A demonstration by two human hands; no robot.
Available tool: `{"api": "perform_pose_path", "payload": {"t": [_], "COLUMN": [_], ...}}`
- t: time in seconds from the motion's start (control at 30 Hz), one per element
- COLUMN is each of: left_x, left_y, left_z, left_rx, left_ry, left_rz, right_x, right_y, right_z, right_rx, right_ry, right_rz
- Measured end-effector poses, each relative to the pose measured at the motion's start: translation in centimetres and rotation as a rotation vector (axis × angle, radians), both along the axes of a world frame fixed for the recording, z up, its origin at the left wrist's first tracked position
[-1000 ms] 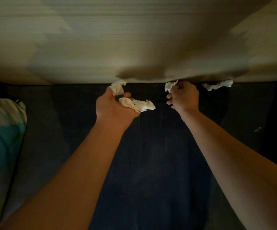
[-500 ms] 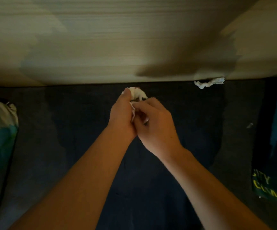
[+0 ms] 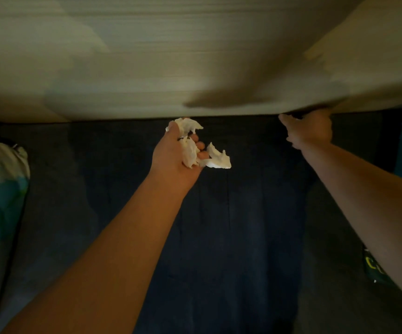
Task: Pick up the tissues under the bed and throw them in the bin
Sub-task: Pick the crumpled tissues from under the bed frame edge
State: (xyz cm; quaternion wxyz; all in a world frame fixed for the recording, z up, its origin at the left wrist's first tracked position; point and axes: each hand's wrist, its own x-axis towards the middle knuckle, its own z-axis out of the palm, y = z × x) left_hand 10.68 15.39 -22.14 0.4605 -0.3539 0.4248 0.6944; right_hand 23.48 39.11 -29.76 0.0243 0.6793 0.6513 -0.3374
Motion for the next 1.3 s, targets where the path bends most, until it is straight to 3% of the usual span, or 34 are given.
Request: {"api": "perform_pose_path", "payload": {"t": [0.23,0.4,0.53,0.67,1.03,1.17,1.3], "left_x": [-0.2,-0.5,-0.3,-0.3,0.0,0.2,-0.5], "left_y": [-0.1,-0.8,-1.7,-2.6,-8.4,-12.9,-16.1], "left_z": [0.7,1.3,1.6,2.1,5.9,11.1,20.5], "left_rx": [0.045,0.062,0.076,0.077,0.106,0.057,0.010], "left_ry": [-0.021,-0.023,-0.025,-0.028,-0.027,-0.017,0.031], "left_rz": [-0.005,0.004,0.027,0.039,0.124,0.144,0.158], "right_x": [0.1,-1.1,-2.3,-3.0,-3.9,-3.8,-4.3], "right_y": [-1.6,-8.0,-14.1,-16.9,-20.2,-22.3,-24.6], "right_z": [1.3,5.9,9.3,11.0,15.1,20.4,29.4], "right_rx": [0.072,-0.183,-0.205,-0.214,-0.190,-0.222,-0.291], "right_ry": [-0.060,0.406,0.603,0.749,0.724,0.775,0.798], "right_rz": [0.117,0.116,0.236,0.127,0.088,0.101,0.115]}}
